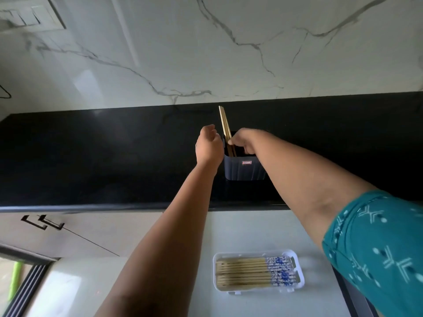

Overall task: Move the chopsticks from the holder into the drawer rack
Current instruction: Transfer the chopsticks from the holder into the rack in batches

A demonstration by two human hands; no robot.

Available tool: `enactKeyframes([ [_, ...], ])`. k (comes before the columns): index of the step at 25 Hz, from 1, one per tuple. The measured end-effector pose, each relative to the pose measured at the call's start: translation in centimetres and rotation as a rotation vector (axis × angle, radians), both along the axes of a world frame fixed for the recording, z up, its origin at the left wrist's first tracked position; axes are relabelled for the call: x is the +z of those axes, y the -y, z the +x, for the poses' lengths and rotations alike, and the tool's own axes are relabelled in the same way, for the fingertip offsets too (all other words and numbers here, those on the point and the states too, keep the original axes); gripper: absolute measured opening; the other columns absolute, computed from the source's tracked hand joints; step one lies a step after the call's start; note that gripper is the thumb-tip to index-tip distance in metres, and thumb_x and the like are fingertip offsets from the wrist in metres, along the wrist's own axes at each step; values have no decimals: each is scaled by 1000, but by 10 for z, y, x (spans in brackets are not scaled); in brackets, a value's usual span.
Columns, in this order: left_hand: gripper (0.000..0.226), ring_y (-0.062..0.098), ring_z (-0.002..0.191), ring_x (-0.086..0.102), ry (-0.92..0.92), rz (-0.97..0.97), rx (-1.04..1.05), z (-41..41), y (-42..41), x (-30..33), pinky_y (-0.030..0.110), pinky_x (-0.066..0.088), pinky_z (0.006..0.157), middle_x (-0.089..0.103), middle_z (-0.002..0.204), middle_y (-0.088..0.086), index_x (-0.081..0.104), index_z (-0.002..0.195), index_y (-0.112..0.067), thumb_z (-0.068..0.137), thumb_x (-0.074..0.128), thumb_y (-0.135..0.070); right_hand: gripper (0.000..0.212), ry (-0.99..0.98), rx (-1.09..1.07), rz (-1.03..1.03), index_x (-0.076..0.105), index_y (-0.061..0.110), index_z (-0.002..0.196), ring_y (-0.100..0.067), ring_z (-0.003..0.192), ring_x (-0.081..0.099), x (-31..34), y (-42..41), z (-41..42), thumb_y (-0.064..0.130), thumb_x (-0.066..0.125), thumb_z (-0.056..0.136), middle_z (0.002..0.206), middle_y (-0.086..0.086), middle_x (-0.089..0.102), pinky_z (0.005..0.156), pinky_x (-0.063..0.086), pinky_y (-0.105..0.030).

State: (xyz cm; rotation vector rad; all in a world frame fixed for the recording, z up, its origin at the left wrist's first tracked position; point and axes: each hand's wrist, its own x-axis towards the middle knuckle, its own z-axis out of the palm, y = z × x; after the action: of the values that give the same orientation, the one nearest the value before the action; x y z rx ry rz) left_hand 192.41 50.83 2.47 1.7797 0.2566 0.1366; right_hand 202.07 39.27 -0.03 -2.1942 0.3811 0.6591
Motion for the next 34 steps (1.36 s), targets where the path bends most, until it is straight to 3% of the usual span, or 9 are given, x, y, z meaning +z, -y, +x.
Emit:
enactKeyframes([
  [4, 40, 5, 97, 54, -11, -16, 6, -7, 0, -2, 16, 44, 72, 59, 131, 1, 49, 135, -19, 95, 46, -17, 34, 180, 137, -121, 56, 8, 127, -31, 113, 57, -4, -2, 0, 22, 51, 97, 128, -14, 58, 86, 47, -38],
  [9, 40, 8, 109, 60, 53, -302, 206, -48, 0, 12, 22, 49, 87, 64, 120, -6, 58, 124, -23, 89, 57, -42, 18, 848, 24, 168, 60, 10, 105, -13, 90, 70, 68, 2, -60, 20, 47, 99, 104, -5, 72, 77, 54, -20],
  [14, 64, -16, 110, 54, 256, -252, 11, -134, 31, 16, 5, 42, 90, 60, 114, -29, 57, 124, -32, 73, 55, -72, 24, 1489, 36, -287, 62, 11, 116, -16, 84, 70, 67, 24, -183, 18, 50, 97, 98, -4, 74, 68, 55, -27],
  [16, 57, -14, 105, 56, 199, -261, -50, -157, 39, 3, 9, 44, 90, 63, 108, -31, 59, 114, -38, 69, 62, -73, 25, 1350, 22, -485, 63, 17, 119, -17, 86, 71, 29, 30, -229, 19, 55, 95, 100, -1, 75, 68, 56, -27],
  [20, 32, 23, 96, 68, -368, -669, 33, -178, 50, -51, 37, 53, 95, 69, 99, 13, 65, 100, -4, 90, 62, -34, 32, 1053, 246, -557, 69, 15, 114, -25, 76, 72, -56, 32, -292, 8, 68, 83, 89, -4, 75, 59, 57, -33],
  [24, 27, 31, 82, 62, -629, -1017, 159, -197, 19, -113, 42, 50, 90, 60, 87, 22, 57, 84, 5, 100, 41, -9, 45, 743, 515, -612, 53, 20, 134, -28, 94, 63, -115, 51, -317, 8, 52, 91, 103, -1, 67, 80, 49, -39],
  [28, 26, 33, 84, 60, -723, -974, 169, -208, -10, -165, 42, 57, 75, 61, 86, 25, 57, 86, 7, 100, 40, -6, 25, 484, 664, -604, 44, 22, 108, -24, 94, 55, -159, 80, -336, 7, 39, 88, 97, 3, 56, 77, 36, -34],
  [31, 25, 28, 76, 61, -684, -904, 335, -202, -42, -188, 37, 56, 67, 67, 64, 18, 57, 85, 5, 99, 39, -3, 25, 354, 628, -635, 43, 19, 115, -25, 106, 50, -181, 105, -333, 10, 40, 92, 112, -2, 55, 90, 39, -37],
  [34, 24, 21, 75, 60, -667, -658, 415, -198, -64, -205, 31, 48, 74, 66, 77, 10, 59, 87, -4, 100, 42, -15, 30, 239, 644, -708, 40, 19, 123, -26, 115, 43, -193, 117, -318, 12, 40, 93, 123, -5, 48, 92, 35, -38],
])
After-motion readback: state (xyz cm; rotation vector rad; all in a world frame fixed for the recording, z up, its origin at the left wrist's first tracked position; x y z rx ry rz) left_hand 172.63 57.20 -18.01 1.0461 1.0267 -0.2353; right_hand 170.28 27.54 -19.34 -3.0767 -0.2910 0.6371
